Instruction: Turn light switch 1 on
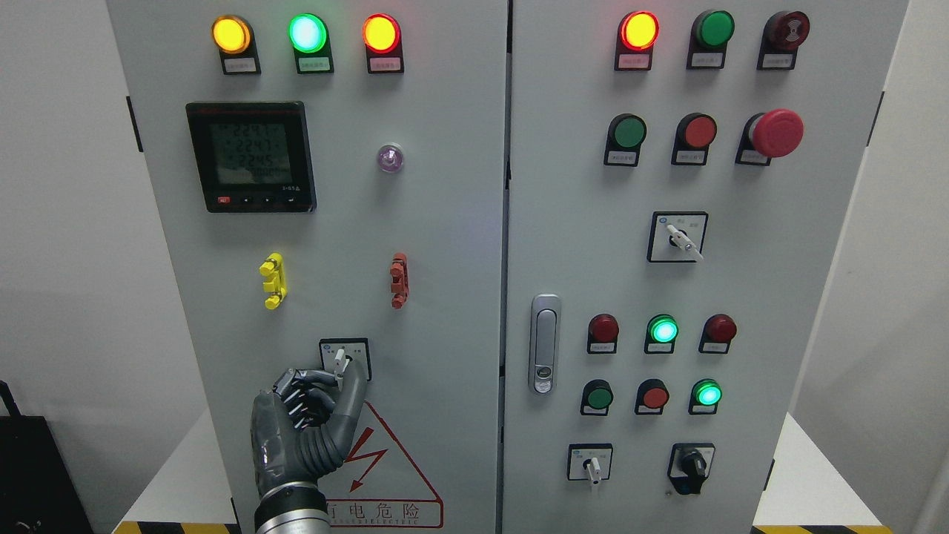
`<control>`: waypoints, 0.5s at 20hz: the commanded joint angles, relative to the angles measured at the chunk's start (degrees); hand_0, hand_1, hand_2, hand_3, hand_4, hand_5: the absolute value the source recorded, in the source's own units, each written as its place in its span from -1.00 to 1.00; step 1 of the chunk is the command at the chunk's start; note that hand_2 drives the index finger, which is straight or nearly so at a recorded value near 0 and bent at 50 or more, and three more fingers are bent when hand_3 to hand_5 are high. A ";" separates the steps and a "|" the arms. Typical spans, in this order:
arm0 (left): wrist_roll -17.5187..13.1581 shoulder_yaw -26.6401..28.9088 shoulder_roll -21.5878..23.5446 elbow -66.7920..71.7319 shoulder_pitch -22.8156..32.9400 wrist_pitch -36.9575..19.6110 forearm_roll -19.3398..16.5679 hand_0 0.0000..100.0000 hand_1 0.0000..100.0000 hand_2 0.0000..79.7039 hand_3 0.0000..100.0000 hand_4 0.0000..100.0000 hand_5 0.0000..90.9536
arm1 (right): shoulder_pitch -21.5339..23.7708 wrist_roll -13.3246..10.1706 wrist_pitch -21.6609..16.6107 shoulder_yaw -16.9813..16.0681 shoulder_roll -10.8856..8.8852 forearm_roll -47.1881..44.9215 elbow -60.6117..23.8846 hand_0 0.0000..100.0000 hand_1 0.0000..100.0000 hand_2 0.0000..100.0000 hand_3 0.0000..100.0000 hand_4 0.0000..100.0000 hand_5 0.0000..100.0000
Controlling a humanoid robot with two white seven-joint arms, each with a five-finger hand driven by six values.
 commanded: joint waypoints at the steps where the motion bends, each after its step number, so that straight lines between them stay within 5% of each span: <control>1: 0.00 -0.06 0.00 0.01 -0.01 0.04 -0.05 -0.54 0.22 0.53 0.80 0.79 0.69 | 0.00 0.04 -0.02 0.01 0.01 0.00 0.00 -1.00 -1.00 -1.00 -1.00 -1.00 -1.00; 10: 0.00 -0.06 0.09 0.09 0.08 0.04 -0.05 -0.47 0.16 0.54 0.81 0.80 0.69 | 0.00 0.04 -0.02 0.01 0.01 0.00 0.00 -1.00 -1.00 -1.00 -1.00 -1.00 -1.00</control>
